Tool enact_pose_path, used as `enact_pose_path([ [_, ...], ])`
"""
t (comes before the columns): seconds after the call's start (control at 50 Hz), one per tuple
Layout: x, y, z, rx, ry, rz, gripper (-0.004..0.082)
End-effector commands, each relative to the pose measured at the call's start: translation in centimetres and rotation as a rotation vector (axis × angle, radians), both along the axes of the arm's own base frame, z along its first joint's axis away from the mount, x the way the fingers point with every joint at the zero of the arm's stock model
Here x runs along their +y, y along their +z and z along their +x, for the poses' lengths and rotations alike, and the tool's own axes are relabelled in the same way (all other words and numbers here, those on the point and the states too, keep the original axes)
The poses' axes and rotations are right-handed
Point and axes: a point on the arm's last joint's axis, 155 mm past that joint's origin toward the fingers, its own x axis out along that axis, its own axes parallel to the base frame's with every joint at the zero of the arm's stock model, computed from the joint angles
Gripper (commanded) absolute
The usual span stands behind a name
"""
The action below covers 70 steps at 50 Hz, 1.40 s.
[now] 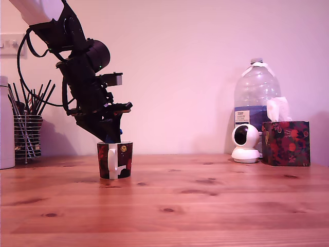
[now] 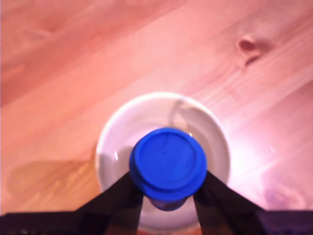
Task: Pick up the coffee capsules from the table one by one and drop them inside the nearest coffee cup
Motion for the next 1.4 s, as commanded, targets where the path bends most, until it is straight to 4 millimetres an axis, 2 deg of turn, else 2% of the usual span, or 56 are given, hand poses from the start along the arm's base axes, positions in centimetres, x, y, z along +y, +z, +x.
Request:
enact_pose_path([
  [0.0, -0.4, 0.2, 0.5, -0.022, -0.008, -0.005, 0.0407],
  [0.06, -0.3, 0.4, 0.8, -0.035, -0.003, -0.004, 0.0487],
  [0.5, -0.3, 0.8, 0.9, -0.060, -0.044, 0.023, 0.0471],
  [0.64, -0.5, 2.4, 1.0, -0.091, -0.047, 0.006, 0.0362],
  [0.82, -0.8, 6.3, 1.1, -0.162, -0.031, -0.050, 0.0035],
  [0.86, -0.8, 7.1, 1.0, -0.174, -0.032, -0.056, -0.0017],
  [1.1, -0.7, 11.2, -0.4, -0.266, -0.026, -0.130, -0.0024],
  [1.28, 0.2, 12.4, -2.9, -0.309, -0.005, -0.165, -0.0024],
  [1.38, 1.6, 12.6, -4.4, -0.333, 0.020, -0.181, -0.0024],
])
